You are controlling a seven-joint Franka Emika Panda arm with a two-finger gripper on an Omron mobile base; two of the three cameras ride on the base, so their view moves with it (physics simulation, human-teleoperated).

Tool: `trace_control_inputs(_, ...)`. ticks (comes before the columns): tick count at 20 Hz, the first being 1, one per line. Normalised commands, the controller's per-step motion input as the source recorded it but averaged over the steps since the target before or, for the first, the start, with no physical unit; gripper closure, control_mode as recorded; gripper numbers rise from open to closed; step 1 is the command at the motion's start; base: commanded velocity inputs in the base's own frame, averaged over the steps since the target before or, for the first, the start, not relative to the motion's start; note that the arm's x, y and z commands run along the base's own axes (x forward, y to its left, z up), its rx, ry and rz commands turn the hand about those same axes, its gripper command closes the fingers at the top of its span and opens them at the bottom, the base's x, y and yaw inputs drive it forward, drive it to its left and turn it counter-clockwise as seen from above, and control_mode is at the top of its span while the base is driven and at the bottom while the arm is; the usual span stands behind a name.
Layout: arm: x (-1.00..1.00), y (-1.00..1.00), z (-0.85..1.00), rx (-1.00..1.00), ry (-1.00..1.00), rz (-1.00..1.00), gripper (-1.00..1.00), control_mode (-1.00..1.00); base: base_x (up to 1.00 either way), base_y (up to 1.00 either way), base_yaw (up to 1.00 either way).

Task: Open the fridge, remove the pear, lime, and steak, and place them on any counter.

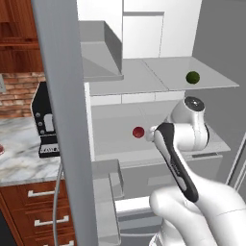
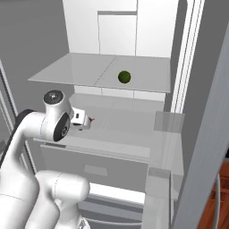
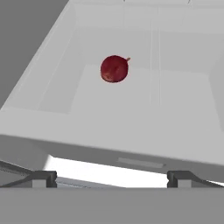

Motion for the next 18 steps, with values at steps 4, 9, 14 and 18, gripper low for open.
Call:
trace_control_inputs(4,0.36,0.27,-0.23,0.01,0.04,0.00,-1.00,-1.00,0.00,0.00,0.00)
trace_control_inputs(9,0.44,0.14,-0.13,0.04,0.05,0.00,-1.00,-1.00,0.00,0.00,0.00)
trace_control_inputs(14,0.53,0.00,-0.13,0.07,0.04,-0.01,-1.00,-1.00,0.00,0.00,0.00)
trace_control_inputs(18,0.50,0.00,-0.17,0.04,0.04,-0.01,-1.00,-1.00,0.00,0.00,0.00)
